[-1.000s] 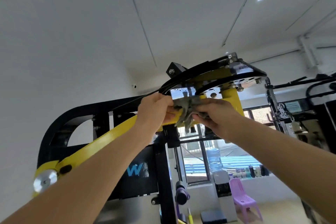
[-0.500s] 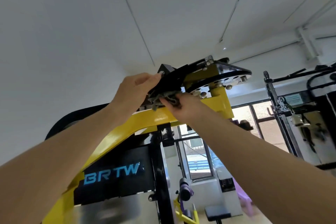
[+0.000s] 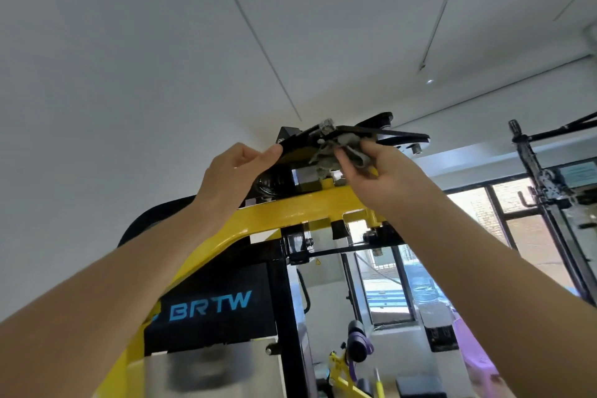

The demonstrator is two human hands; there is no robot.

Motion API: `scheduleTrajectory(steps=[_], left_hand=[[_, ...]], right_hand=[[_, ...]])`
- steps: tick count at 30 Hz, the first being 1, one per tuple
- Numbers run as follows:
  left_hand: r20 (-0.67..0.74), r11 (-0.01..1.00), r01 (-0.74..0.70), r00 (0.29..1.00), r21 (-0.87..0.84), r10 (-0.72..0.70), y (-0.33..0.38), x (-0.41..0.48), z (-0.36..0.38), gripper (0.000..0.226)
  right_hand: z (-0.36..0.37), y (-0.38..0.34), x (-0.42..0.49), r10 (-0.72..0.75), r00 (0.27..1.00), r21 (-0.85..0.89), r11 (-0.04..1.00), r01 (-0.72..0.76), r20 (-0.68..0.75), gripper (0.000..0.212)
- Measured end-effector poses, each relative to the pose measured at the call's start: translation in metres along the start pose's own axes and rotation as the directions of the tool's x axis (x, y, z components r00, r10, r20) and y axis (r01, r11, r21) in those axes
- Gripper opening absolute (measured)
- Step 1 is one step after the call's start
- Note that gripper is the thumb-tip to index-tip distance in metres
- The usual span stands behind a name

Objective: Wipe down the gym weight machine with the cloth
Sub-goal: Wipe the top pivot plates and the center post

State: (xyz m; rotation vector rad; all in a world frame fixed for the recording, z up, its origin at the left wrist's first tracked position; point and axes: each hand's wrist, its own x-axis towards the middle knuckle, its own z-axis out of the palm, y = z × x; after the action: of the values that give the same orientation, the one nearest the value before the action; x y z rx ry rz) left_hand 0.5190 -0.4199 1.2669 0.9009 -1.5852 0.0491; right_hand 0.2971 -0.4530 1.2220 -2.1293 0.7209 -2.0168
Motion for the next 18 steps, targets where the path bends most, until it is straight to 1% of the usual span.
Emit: scheduleTrajectory(steps=[1, 3, 5, 6, 7, 8, 9, 10, 11, 12, 13, 14, 15, 16, 17, 18], left_hand=[[0.001, 1.000, 0.003, 1.000, 0.010, -0.003, 0.001, 0.000, 0.000, 0.054], [-0.001, 1.000, 0.017, 1.000, 0.015, -0.017, 0.002, 0.001, 0.000, 0.048], [-0.011, 0.999, 0.031, 0.999, 0.010, -0.031, 0.002, 0.002, 0.001, 0.046], [-0.015, 0.999, 0.038, 0.999, 0.008, -0.038, 0.002, 0.002, 0.001, 0.045], [-0.017, 0.999, 0.045, 0.999, 0.004, -0.045, 0.003, 0.002, 0.002, 0.044], [-0.018, 0.999, 0.051, 0.999, -0.001, -0.051, 0.003, 0.002, 0.003, 0.045], [-0.018, 0.998, 0.057, 0.998, -0.004, -0.057, 0.004, 0.001, 0.003, 0.046], [-0.015, 0.998, 0.062, 0.998, -0.008, -0.062, 0.005, 0.000, 0.003, 0.048], [-0.011, 0.998, 0.067, 0.998, -0.013, -0.067, 0.006, -0.001, 0.004, 0.051], [-0.009, 0.997, 0.072, 0.997, -0.016, -0.072, 0.008, -0.002, 0.004, 0.053], [-0.007, 0.997, 0.075, 0.997, -0.018, -0.076, 0.008, -0.003, 0.004, 0.055], [-0.004, 0.997, 0.079, 0.997, -0.020, -0.079, 0.009, -0.003, 0.004, 0.055], [-0.003, 0.996, 0.083, 0.997, -0.021, -0.083, 0.009, -0.004, 0.004, 0.056], [-0.003, 0.996, 0.086, 0.996, -0.021, -0.086, 0.009, -0.004, 0.004, 0.057], [-0.002, 0.996, 0.088, 0.996, -0.019, -0.088, 0.009, -0.004, 0.004, 0.058], [-0.003, 0.996, 0.088, 0.996, -0.016, -0.088, 0.009, -0.004, 0.004, 0.059]], right_hand=[[-0.008, 0.002, 0.000, -0.006, 0.998, -0.053, 0.999, 0.002, -0.065, 0.031], [-0.018, 0.013, 0.003, 0.022, 0.988, -0.031, 0.999, -0.027, -0.154, 0.031], [-0.016, 0.021, 0.008, 0.105, 0.975, 0.004, 0.994, -0.107, -0.195, 0.031], [-0.013, 0.024, 0.013, 0.168, 0.966, 0.007, 0.985, -0.170, -0.195, 0.032], [-0.008, 0.026, 0.016, 0.192, 0.963, -0.006, 0.980, -0.197, -0.188, 0.031], [-0.003, 0.026, 0.019, 0.220, 0.959, -0.040, 0.972, -0.231, -0.179, 0.028], [0.003, 0.024, 0.021, 0.260, 0.947, -0.023, 0.963, -0.270, -0.190, 0.023], [0.012, 0.022, 0.023, 0.323, 0.931, 0.068, 0.946, -0.316, -0.168, 0.020], [0.022, 0.016, 0.023, 0.376, 0.920, 0.210, 0.914, -0.348, -0.113, 0.021], [0.033, 0.013, 0.026, 0.431, 0.902, 0.398, 0.832, -0.387, -0.021, 0.029], [0.041, 0.008, 0.026, 0.456, 0.888, 0.537, 0.734, -0.417, 0.065, 0.036], [0.050, 0.008, 0.030, 0.493, 0.859, 0.672, 0.590, -0.448, 0.139, 0.040], [0.061, 0.008, 0.035, 0.524, 0.838, 0.647, 0.588, -0.485, 0.152, 0.039], [0.072, 0.011, 0.040, 0.531, 0.840, 0.483, 0.711, -0.512, 0.110, 0.038], [0.080, 0.011, 0.043, 0.543, 0.837, 0.353, 0.773, -0.526, 0.058, 0.041], [0.088, 0.011, 0.045, 0.572, 0.819, 0.314, 0.771, -0.553, 0.038, 0.047]])
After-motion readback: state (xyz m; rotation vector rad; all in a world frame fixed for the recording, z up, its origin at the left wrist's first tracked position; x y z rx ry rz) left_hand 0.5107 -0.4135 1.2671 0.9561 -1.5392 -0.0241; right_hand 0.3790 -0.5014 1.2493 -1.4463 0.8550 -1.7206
